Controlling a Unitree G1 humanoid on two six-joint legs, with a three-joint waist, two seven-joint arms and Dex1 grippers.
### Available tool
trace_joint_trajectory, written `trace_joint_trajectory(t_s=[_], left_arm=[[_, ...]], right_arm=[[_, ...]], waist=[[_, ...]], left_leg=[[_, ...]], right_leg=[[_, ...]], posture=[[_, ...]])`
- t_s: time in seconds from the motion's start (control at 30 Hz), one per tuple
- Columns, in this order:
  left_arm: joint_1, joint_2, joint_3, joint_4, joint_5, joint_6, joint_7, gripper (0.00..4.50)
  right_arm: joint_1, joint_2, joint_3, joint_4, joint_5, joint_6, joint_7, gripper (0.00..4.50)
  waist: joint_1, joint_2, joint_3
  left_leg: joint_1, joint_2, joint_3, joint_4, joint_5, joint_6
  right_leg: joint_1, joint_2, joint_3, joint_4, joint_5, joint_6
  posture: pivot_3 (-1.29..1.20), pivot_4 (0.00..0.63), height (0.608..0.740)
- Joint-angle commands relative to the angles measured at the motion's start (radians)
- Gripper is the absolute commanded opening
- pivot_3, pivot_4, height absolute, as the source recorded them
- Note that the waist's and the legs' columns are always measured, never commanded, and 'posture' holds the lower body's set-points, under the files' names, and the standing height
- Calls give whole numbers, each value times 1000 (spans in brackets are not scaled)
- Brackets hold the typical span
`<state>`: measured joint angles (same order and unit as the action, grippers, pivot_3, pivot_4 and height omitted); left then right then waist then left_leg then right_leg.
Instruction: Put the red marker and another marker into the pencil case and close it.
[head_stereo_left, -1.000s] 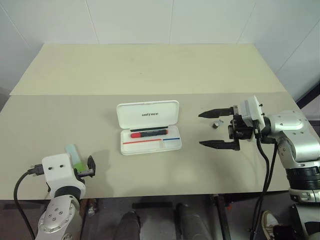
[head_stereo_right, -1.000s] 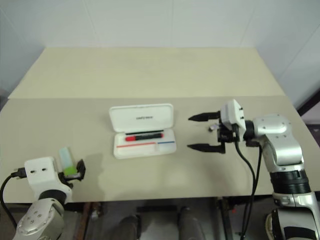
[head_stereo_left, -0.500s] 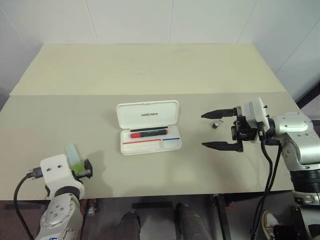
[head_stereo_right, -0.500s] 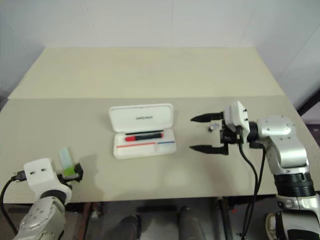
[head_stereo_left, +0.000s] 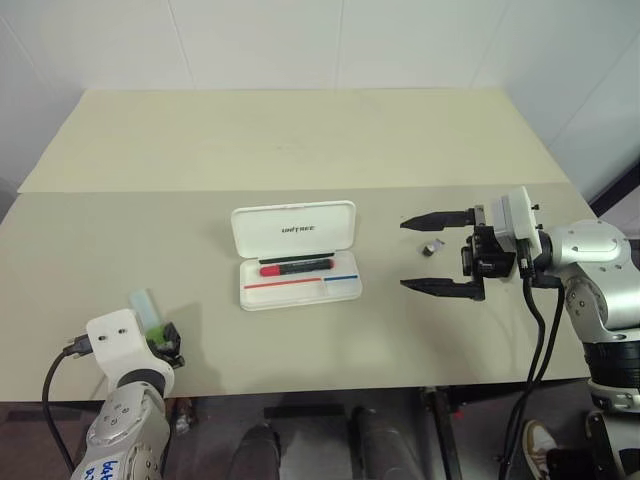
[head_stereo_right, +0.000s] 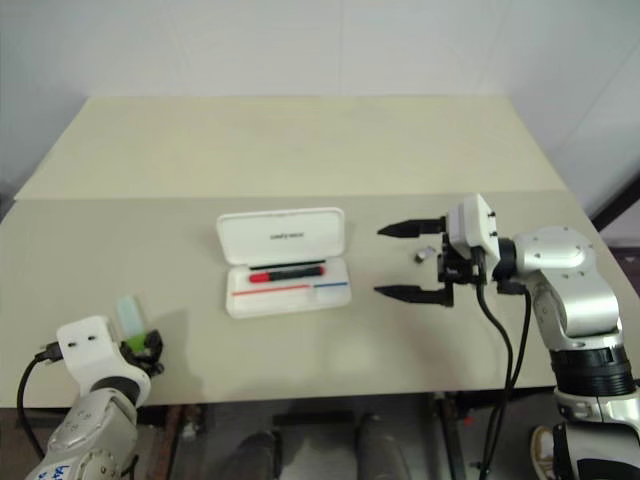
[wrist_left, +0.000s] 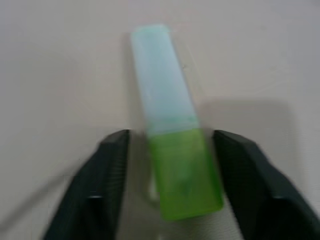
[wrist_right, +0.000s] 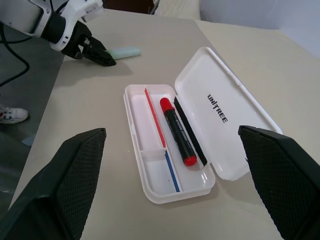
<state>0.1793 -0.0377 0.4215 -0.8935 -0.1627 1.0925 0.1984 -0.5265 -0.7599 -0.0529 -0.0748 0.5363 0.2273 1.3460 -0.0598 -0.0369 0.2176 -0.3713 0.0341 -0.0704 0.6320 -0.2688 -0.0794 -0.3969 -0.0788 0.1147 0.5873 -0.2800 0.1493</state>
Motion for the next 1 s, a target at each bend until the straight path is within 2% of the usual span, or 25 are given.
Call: trace_joint_trajectory(t_s=[0.03,0.07,0.27,0.43,0.53,0.63,0.73,1.0], left_arm=[[10,9,31,5,16,9,-4,1265],[11,8,32,5,17,9,-5,1023],[-6,3,79,7,8,-31,-17,1040],[33,50,100,23,52,-146,-26,1040],[103,85,89,52,65,-293,-81,1040],[131,175,39,118,69,-533,-206,1040],[157,256,-1,161,53,-702,-337,1040],[222,475,-68,233,-4,-1011,-685,1040]], right_arm=[[-5,-2,-32,-35,23,1,-16,4500],[-3,-2,-31,-35,22,-2,-16,4500],[10,5,-28,-26,13,-15,-26,4500],[23,13,-24,-20,5,-29,-36,4500],[27,23,-23,-10,-4,-42,-43,4500],[36,33,-21,-15,-9,-48,-59,4500],[48,34,-26,-16,-14,-56,-73,4500],[88,23,-43,-29,-21,-65,-101,4500]], waist=[[-1,0,0],[-1,0,0],[-1,0,0],[3,0,0],[3,0,0],[7,0,0],[8,0,0],[4,0,0]], left_leg=[[0,0,0,0,0,0],[0,0,0,0,0,0],[0,0,0,-1,0,0],[-1,0,0,-1,-1,0],[-1,0,0,-1,-1,0],[-1,0,0,-2,-2,-1],[-1,0,0,-1,-2,-1],[-1,1,1,-5,-4,0]], right_leg=[[0,0,0,0,0,0],[0,0,0,0,0,0],[0,0,0,-1,0,0],[0,0,0,-2,0,0],[0,0,0,-3,0,0],[0,0,0,-3,-1,-1],[1,0,0,-5,0,-2],[0,-1,0,-8,0,-3]], posture=[[0,150,740],[0,150,740],[0,150,740],[0,150,740],[0,150,740],[0,150,740],[0,150,740],[0,150,740]])
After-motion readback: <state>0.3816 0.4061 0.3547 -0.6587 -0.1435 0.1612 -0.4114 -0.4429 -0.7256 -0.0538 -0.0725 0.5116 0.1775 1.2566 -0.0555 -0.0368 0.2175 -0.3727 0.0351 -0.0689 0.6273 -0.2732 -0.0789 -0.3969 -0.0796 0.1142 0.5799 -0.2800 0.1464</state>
